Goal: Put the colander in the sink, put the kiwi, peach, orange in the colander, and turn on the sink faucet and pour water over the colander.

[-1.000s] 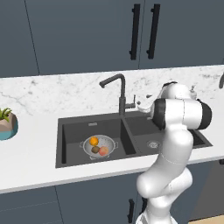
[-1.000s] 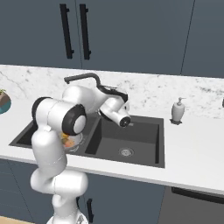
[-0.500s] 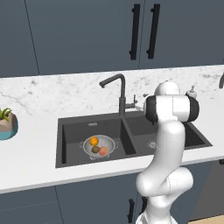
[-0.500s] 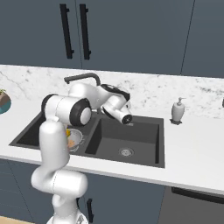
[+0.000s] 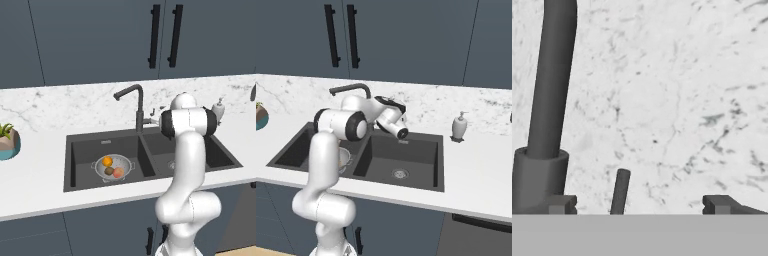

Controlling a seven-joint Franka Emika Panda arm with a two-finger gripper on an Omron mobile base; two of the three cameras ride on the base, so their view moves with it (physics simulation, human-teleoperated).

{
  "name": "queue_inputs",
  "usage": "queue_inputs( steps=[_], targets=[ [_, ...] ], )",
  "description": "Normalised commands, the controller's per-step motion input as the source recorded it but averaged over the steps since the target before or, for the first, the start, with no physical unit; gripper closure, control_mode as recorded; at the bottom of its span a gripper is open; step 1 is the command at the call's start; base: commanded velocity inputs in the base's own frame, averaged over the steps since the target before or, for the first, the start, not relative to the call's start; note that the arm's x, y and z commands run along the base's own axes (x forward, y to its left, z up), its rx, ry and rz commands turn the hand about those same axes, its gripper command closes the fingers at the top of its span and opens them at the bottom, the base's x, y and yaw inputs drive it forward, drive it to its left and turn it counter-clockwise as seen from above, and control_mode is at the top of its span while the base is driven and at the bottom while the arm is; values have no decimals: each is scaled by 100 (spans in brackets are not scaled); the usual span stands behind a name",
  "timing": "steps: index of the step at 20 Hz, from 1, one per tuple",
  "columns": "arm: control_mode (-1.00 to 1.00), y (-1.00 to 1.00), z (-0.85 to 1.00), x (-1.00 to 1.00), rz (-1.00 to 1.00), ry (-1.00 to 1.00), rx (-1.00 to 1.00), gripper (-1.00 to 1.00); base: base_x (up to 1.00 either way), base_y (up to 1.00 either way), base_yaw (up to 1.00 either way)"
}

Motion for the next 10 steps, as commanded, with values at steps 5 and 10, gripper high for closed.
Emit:
queue_inputs(
  steps=[5, 10],
  targets=[
    [-100, 0, -21, 47, 0, 0, 0, -100, 0, 0, 0],
    [-100, 0, -14, 46, 0, 0, 0, -100, 0, 0, 0]
  ],
)
